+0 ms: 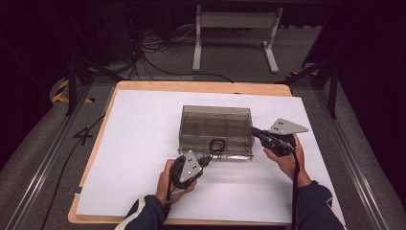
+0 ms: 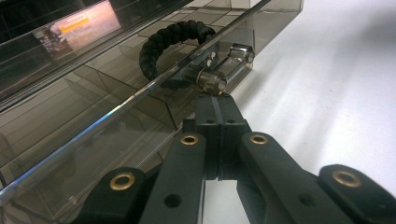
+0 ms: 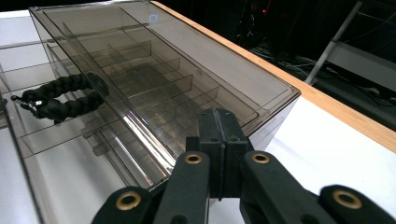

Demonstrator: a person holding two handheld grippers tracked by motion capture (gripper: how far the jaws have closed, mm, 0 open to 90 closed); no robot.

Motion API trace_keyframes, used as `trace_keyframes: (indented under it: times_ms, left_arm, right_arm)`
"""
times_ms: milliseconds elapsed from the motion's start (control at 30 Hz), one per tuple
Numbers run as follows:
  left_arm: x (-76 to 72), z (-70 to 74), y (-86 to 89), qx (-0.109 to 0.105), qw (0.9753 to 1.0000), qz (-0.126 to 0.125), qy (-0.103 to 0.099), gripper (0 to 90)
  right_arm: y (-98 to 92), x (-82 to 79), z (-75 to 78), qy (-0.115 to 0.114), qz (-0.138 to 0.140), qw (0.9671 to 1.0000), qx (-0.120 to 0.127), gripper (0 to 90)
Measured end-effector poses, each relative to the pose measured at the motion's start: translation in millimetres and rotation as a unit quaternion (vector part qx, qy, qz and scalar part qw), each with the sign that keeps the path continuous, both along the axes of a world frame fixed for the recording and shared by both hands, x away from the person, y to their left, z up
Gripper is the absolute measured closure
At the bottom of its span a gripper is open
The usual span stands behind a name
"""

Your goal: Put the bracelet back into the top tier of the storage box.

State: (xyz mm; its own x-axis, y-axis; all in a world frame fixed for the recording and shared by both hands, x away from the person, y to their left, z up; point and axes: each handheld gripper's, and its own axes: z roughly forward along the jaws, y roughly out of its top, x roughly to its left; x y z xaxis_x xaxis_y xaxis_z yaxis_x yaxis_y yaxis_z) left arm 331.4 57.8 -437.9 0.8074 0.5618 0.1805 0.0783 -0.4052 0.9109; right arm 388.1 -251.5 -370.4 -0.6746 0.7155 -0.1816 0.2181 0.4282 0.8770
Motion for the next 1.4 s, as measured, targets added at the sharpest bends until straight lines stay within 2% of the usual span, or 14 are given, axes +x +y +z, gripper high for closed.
trace_keyframes:
  times_ms: [900, 1400]
  left_arm:
    - [14.2, -2.9, -8.7, -0.007, 0.9999, 0.014, -0.002, 89.5]
    - [23.8, -6.2, -11.2, -0.038, 0.9985, 0.038, 0.005, 88.8]
  right_arm:
    - [-0.4, -0.2, 0.0, 0.000, 0.002, 1.0000, 0.001, 90.0]
    - [-0.7, -0.5, -0.8, -0.002, 0.002, 1.0000, 0.003, 90.0]
